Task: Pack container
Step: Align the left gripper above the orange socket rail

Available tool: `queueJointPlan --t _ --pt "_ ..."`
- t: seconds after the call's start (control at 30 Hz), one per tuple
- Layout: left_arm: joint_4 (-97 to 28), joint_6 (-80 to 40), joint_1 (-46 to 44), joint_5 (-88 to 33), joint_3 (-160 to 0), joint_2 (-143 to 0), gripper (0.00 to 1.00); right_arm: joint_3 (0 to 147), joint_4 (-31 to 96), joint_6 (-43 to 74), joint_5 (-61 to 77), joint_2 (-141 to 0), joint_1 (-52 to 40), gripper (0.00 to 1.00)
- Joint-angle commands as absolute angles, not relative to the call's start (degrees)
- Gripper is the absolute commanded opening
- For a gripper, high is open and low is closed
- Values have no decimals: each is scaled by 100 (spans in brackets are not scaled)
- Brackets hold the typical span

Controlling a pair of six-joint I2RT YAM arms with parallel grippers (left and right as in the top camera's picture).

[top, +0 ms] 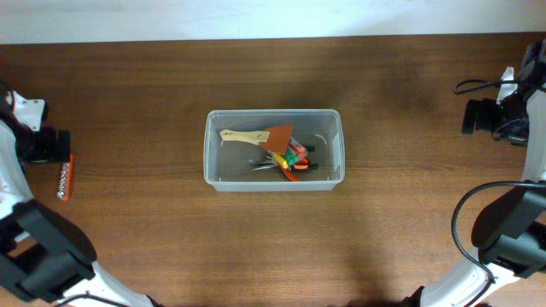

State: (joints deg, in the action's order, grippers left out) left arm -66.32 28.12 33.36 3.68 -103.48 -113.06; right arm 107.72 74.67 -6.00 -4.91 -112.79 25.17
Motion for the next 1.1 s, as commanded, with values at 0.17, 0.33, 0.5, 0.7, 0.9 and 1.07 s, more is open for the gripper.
queueJointPlan --t 0.17,0.33,0.5,0.7,0.9,1.07 --pt "-6598 2847 3354 390 -10333 -12077 99 10757 7450 -548 -478 -11288 2547 99" --pt "-6499 2709 3356 392 -10333 -12344 99 10757 7450 -548 -478 -11290 2547 99" --pt "-6230 2749 3356 325 -10333 -12398 99 10757 7450 -548 -478 -11290 2547 99" --pt "-6208 2934 3367 75 -10333 -12567 99 10757 7450 -548 -478 -11290 2547 99" --pt "-6132 2849 3409 80 -10381 -12648 99 10757 7450 -548 -478 -11288 2547 99" --pt "-6191 2792 3555 -71 -10661 -12648 99 10757 7450 -548 -478 -11290 2547 99"
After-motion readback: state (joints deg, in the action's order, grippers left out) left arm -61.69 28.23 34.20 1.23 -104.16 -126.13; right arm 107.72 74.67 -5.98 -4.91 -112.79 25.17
